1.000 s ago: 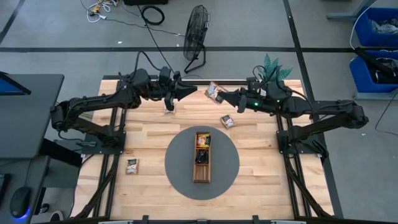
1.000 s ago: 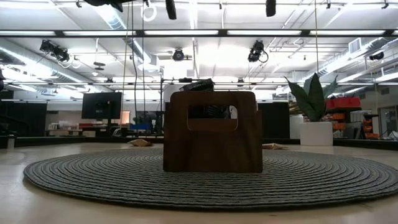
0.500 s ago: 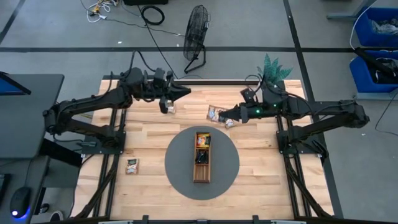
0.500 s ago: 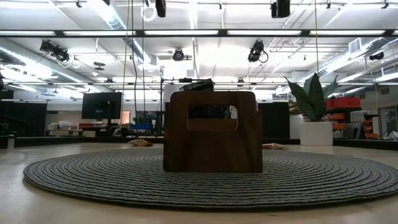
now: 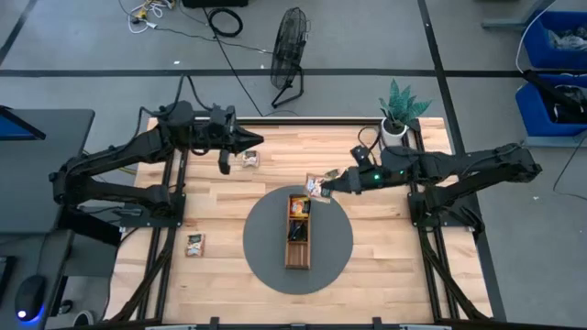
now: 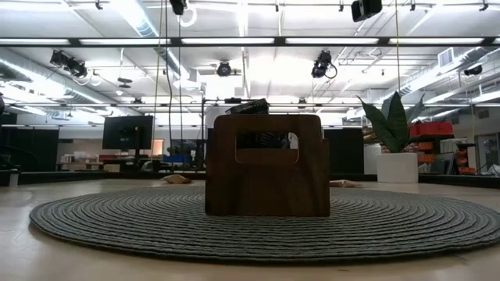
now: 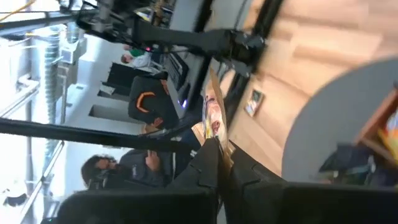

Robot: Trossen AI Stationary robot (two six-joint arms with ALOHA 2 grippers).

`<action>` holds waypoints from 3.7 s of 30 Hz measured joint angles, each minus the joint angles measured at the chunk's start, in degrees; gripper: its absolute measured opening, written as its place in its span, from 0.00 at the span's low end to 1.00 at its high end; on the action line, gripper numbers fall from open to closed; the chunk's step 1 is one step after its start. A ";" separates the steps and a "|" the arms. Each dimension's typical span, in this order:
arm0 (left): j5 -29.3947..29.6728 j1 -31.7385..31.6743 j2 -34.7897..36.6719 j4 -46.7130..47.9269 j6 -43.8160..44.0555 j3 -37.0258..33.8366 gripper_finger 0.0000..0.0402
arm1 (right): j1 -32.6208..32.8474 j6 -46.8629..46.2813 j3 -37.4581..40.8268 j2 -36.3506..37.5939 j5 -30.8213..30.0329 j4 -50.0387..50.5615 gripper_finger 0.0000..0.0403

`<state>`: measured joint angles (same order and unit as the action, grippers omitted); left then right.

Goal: Pick & Place Tea
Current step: Put the brown tea bag into the bottom section of the wooden organizer

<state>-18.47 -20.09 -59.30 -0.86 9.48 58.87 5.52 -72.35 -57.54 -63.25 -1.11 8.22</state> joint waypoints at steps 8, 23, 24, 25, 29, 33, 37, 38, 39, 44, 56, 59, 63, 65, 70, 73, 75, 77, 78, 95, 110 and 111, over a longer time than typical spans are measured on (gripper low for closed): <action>0.94 0.00 5.40 6.74 -1.24 0.02 0.04 | 4.95 -7.08 -5.45 -7.41 -0.98 5.88 0.00; 1.78 -0.41 9.06 13.10 -4.48 0.00 0.05 | 6.36 -11.88 -30.04 -25.71 8.92 32.78 0.00; 1.86 -0.42 9.18 13.79 -4.63 0.00 0.05 | 6.36 -12.46 -31.11 -26.81 9.72 33.71 0.00; 2.08 -0.42 9.19 13.81 -4.68 0.00 0.05 | 6.43 -12.91 -32.20 -27.92 10.54 34.84 0.00; 2.35 -0.42 9.17 14.13 -5.53 0.00 0.05 | 6.68 -14.99 -35.28 -31.40 13.43 38.07 0.00; 2.37 -0.42 9.17 14.24 -6.10 0.00 0.05 | 6.73 -16.40 -35.50 -33.97 15.84 39.48 0.00; 2.38 -0.42 9.17 14.23 -6.17 0.00 0.05 | 6.73 -16.75 -35.50 -36.39 16.67 42.03 0.00; 2.40 -0.42 9.17 14.30 -6.14 0.00 0.05 | 6.73 -16.73 -35.50 -36.92 16.90 42.36 0.00; 2.54 -0.42 9.17 14.42 -6.12 0.00 0.05 | 6.70 -16.75 -35.50 -37.55 17.27 42.76 0.00; 3.15 -0.42 9.15 14.51 -6.12 0.00 0.04 | 6.70 -16.07 -35.50 -40.59 18.07 43.35 0.00; 3.76 -0.42 9.10 14.52 -6.08 0.00 0.04 | 6.99 -15.91 -35.50 -47.61 21.73 40.40 0.00; 3.85 -0.42 9.10 14.53 -6.06 0.00 0.04 | 6.97 -16.11 -35.50 -48.51 21.65 40.11 0.00; 3.85 -0.42 9.10 14.54 -5.84 0.00 0.04 | 6.95 -15.50 -35.41 -49.28 20.21 41.60 0.00; 3.86 -0.42 9.10 14.55 -5.82 0.00 0.04 | 6.95 -15.65 -35.43 -49.59 20.16 41.83 0.00; 4.05 -0.42 9.10 14.55 -5.80 0.00 0.04 | 7.03 -15.71 -35.47 -49.91 19.77 42.37 0.00; 4.45 -0.42 9.10 14.55 -5.78 0.00 0.04 | 7.03 -15.70 -35.41 -50.47 19.95 42.12 0.00; 4.73 -0.42 9.10 14.55 -5.75 0.00 0.04 | 7.08 -15.64 -35.27 -51.01 19.97 42.05 0.00; 4.73 -0.42 9.10 14.55 -5.75 0.00 0.04 | 7.09 -15.67 -35.01 -51.34 19.29 41.93 0.00; 4.75 -0.42 9.10 14.55 -5.75 0.00 0.04 | 7.06 -15.66 -35.01 -51.46 19.40 41.09 0.00; 5.76 -0.42 9.07 14.57 -5.72 0.00 0.04 | 6.75 -13.70 -34.53 -53.00 20.25 41.28 0.01; 5.74 -0.42 9.06 14.59 -5.71 0.00 0.04 | 6.75 -11.30 -34.53 -53.04 20.68 40.49 0.20; 5.74 -0.42 9.06 14.60 -5.71 0.00 0.04 | 6.75 -11.31 -34.53 -53.06 20.87 40.51 0.22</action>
<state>-12.73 -20.51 -50.24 13.74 3.77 58.87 12.27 -83.66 -92.07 -116.31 19.76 48.73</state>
